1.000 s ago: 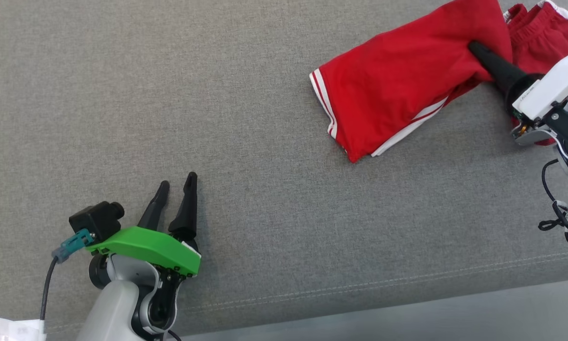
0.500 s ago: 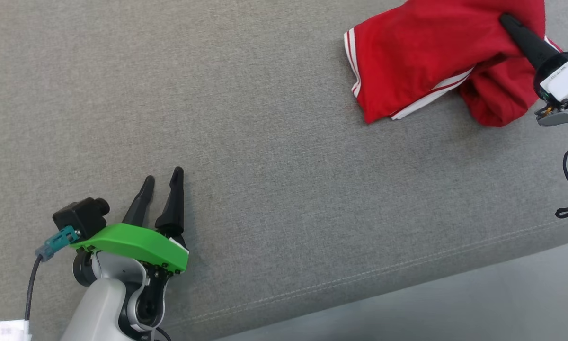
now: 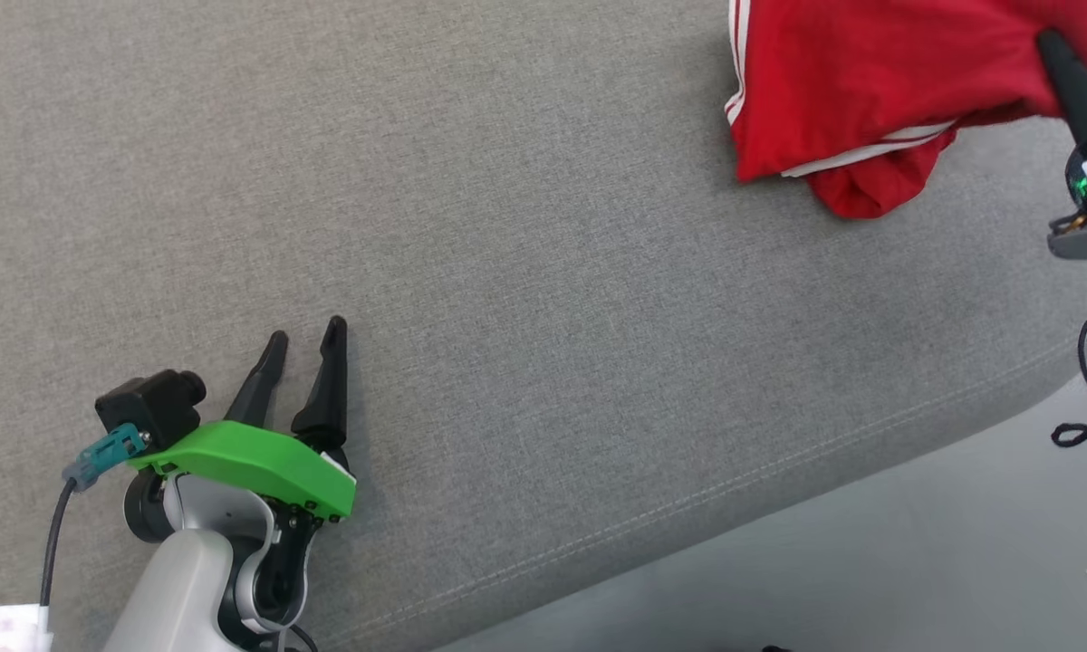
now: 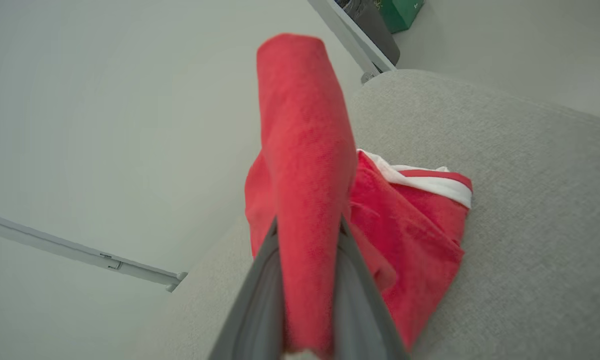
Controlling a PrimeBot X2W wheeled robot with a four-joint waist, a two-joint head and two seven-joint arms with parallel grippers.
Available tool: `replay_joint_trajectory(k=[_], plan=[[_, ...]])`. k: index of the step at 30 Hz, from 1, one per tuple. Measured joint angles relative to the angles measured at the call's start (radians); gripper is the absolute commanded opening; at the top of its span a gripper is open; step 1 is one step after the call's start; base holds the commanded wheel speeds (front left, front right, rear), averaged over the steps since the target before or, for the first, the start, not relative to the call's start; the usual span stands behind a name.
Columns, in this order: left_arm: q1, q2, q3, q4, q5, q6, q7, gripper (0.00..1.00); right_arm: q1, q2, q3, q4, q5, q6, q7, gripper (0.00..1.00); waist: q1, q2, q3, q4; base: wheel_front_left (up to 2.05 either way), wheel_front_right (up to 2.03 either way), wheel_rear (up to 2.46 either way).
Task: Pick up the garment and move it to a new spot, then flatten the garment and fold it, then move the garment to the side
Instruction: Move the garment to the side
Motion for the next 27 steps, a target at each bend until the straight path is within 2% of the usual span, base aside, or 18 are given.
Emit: replay_joint_trajectory(k=[6,12,23,27], plan=[[0.005,0.013,-0.006,-0.025,0.006,0.009,0.017,1.00,0.083,0.085,-0.012,0.086,0.016,0.000,-0.078,0.00,0.0000,0.0000,0.010,-0.023,0.00,0.00,0.00],[0.004,0.016,-0.012,-0.042,0.012,0.013,0.029,1.00,0.090,0.149,0.008,0.099,0.000,0.000,-0.138,0.00,0.0000,0.0000,0.021,-0.026,0.00,0.00,0.00],[0.000,-0.002,-0.042,-0.056,0.012,0.013,0.051,1.00,-0.017,0.056,0.010,0.131,-0.085,0.000,-0.180,0.00,0.0000,0.0000,0.028,0.017,0.00,0.00,0.00],[-0.001,-0.007,-0.051,-0.065,0.012,0.013,0.052,1.00,-0.056,0.050,0.010,0.151,-0.093,-0.012,-0.179,0.00,0.0000,0.0000,0.039,0.034,0.00,0.00,0.00]])
